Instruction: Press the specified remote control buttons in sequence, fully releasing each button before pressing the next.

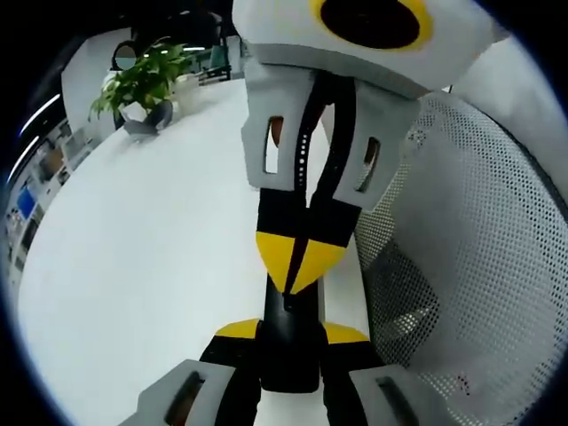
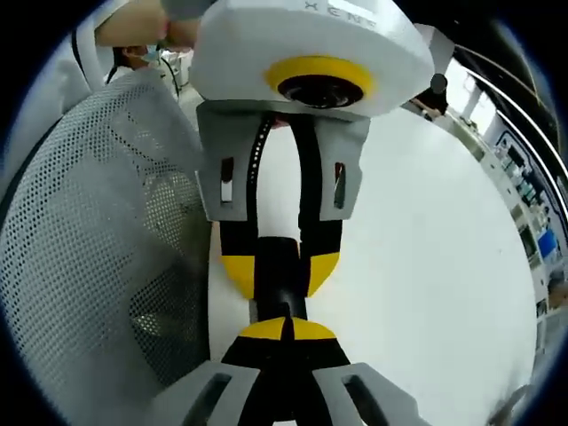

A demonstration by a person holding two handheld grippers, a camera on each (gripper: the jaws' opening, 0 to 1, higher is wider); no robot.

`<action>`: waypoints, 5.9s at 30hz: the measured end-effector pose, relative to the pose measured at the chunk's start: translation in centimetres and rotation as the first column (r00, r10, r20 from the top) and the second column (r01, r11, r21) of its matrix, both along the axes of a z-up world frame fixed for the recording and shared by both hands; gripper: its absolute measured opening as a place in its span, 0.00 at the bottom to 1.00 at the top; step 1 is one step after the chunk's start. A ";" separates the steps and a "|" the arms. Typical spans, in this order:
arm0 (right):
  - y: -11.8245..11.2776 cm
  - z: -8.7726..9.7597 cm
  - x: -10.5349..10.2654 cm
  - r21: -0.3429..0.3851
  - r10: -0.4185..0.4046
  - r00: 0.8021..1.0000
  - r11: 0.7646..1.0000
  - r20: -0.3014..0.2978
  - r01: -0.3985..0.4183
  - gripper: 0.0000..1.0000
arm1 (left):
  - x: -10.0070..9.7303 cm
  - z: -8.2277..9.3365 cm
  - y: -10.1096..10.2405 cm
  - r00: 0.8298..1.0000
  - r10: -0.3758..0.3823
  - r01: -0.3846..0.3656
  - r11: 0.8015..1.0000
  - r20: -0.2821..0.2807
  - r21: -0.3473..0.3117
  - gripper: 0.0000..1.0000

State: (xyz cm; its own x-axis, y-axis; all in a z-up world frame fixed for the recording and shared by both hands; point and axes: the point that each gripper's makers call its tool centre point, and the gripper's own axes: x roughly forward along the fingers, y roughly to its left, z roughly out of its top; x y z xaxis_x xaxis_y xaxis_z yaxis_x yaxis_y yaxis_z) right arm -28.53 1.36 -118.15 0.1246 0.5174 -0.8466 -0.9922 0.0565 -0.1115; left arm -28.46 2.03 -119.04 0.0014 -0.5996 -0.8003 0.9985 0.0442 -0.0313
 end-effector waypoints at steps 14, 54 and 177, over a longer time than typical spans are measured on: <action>1.1 0.1 -0.6 0.029 -0.047 0.996 0.998 -0.077 0.049 0.00 | -0.1 0.1 0.0 1.000 -0.002 0.003 1.000 -0.011 0.015 0.24; 1.3 0.0 -0.2 0.011 -0.322 0.946 0.947 -0.028 0.322 0.00 | 0.0 0.0 0.0 1.000 -0.010 0.010 1.000 0.014 -0.015 0.24; -3.2 -1.3 9.2 -0.110 -0.009 0.992 0.994 -0.126 -0.005 0.21 | 2.9 18.2 8.0 0.524 0.851 -0.628 0.354 -0.041 -0.693 0.98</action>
